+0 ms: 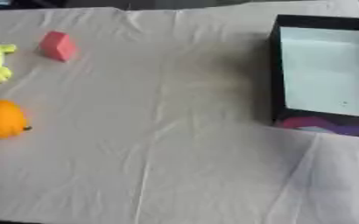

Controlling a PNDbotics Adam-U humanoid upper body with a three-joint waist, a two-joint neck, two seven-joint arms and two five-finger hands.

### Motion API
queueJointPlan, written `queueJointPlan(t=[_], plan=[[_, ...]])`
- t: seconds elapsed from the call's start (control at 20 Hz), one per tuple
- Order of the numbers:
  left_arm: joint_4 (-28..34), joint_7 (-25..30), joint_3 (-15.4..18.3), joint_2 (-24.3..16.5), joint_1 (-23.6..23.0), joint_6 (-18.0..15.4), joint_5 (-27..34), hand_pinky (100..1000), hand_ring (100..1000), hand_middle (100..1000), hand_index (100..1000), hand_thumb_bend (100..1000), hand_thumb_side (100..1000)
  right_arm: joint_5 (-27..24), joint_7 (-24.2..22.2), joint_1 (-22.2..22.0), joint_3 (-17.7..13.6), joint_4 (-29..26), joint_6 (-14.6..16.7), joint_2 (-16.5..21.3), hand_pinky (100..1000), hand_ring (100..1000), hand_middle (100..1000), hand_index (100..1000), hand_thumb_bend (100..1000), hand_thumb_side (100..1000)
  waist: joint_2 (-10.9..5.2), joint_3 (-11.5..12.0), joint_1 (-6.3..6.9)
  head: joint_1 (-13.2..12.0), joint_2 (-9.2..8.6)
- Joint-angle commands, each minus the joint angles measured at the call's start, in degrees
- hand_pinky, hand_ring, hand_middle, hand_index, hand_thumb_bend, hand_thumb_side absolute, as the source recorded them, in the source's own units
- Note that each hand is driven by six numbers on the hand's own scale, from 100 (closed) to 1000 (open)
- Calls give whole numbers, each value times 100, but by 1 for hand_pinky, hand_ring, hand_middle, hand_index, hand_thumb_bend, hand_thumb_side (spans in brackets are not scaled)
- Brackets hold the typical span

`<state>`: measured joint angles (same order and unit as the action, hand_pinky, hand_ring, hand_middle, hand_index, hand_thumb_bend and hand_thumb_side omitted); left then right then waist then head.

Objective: Pick up the objects with one hand, pass them to the other hand, and then place them into the box on the other side of the table.

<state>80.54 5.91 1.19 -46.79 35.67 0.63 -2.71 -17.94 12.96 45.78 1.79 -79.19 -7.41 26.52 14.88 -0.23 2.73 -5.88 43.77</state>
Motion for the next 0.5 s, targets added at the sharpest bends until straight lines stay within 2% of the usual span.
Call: queueJointPlan(t=[0.05,0.25,0.5], plan=[[344,828,-78,-579,-21,-43,-746,823,826,821,900,715,585,37,-28,85,-2,-117,-2,145,926,807,868,939,468,620,-261,16,-20,-22,34],[718,1797,-142,-901,-267,-135,-1178,826,822,801,878,735,599,51,-37,81,3,-113,-11,167,925,806,866,939,468,620,-252,37,-24,-16,34],[1083,2664,-128,-1189,-639,-159,-1137,834,831,809,879,755,624,65,-41,76,4,-111,-15,201,925,804,865,939,468,620,-235,81,-30,-155,34]])
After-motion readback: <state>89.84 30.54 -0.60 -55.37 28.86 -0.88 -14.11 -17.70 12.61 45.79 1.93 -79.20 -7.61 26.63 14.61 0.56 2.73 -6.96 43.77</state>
